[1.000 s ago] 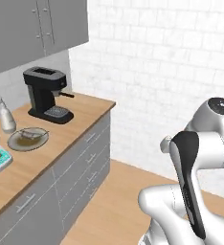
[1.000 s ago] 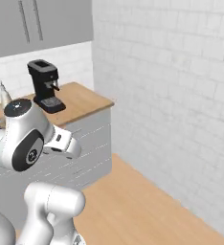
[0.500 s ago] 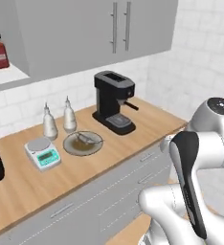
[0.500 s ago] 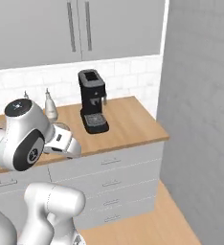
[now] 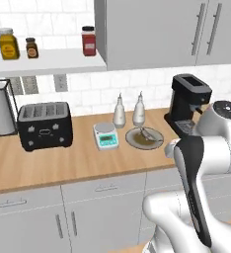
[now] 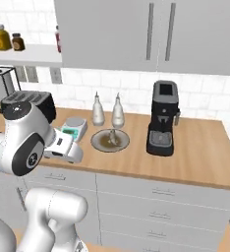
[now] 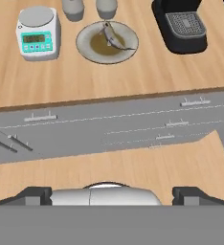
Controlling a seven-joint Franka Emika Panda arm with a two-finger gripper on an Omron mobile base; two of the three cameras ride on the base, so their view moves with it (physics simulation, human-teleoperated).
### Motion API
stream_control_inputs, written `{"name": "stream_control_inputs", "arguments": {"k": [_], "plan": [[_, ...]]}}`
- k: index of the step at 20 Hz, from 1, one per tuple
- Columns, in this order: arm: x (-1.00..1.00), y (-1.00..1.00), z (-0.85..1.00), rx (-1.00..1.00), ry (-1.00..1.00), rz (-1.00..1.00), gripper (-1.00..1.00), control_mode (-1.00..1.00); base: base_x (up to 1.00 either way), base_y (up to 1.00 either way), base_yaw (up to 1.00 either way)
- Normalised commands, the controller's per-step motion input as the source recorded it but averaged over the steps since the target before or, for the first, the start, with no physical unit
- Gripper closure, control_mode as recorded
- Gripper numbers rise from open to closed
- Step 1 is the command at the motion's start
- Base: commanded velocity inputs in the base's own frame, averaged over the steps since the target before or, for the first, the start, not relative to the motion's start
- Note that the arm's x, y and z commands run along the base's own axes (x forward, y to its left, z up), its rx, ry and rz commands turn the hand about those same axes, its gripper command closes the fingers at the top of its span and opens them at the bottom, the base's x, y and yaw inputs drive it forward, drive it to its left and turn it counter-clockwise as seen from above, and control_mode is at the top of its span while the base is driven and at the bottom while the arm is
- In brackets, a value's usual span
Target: Pick up the knife from the drawer and place it on the cutting board. Then place the meat from the plate to the cutting board.
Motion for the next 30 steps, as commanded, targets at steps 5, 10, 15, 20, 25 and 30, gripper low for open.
{"name": "stream_control_inputs", "arguments": {"k": [5, 10, 15, 20, 25, 30], "plan": [[0.00, 0.00, 0.00, 0.00, 0.00, 0.00, -1.00, 1.00, 0.24, -0.31, 0.32], [0.00, 0.00, 0.00, 0.00, 0.00, 0.00, -1.00, 1.00, 0.07, -0.29, -0.02], [0.00, 0.00, 0.00, 0.00, 0.00, 0.00, -1.00, 1.00, 0.52, -0.03, -0.19], [0.00, 0.00, 0.00, 0.00, 0.00, 0.00, -1.00, 1.00, 0.56, 0.00, -0.26], [0.00, 0.00, 0.00, 0.00, 0.00, 0.00, -1.00, 1.00, 0.33, 0.03, -0.08], [0.00, 0.00, 0.00, 0.00, 0.00, 0.00, -1.00, 1.00, 0.08, 0.00, 0.01]]}}
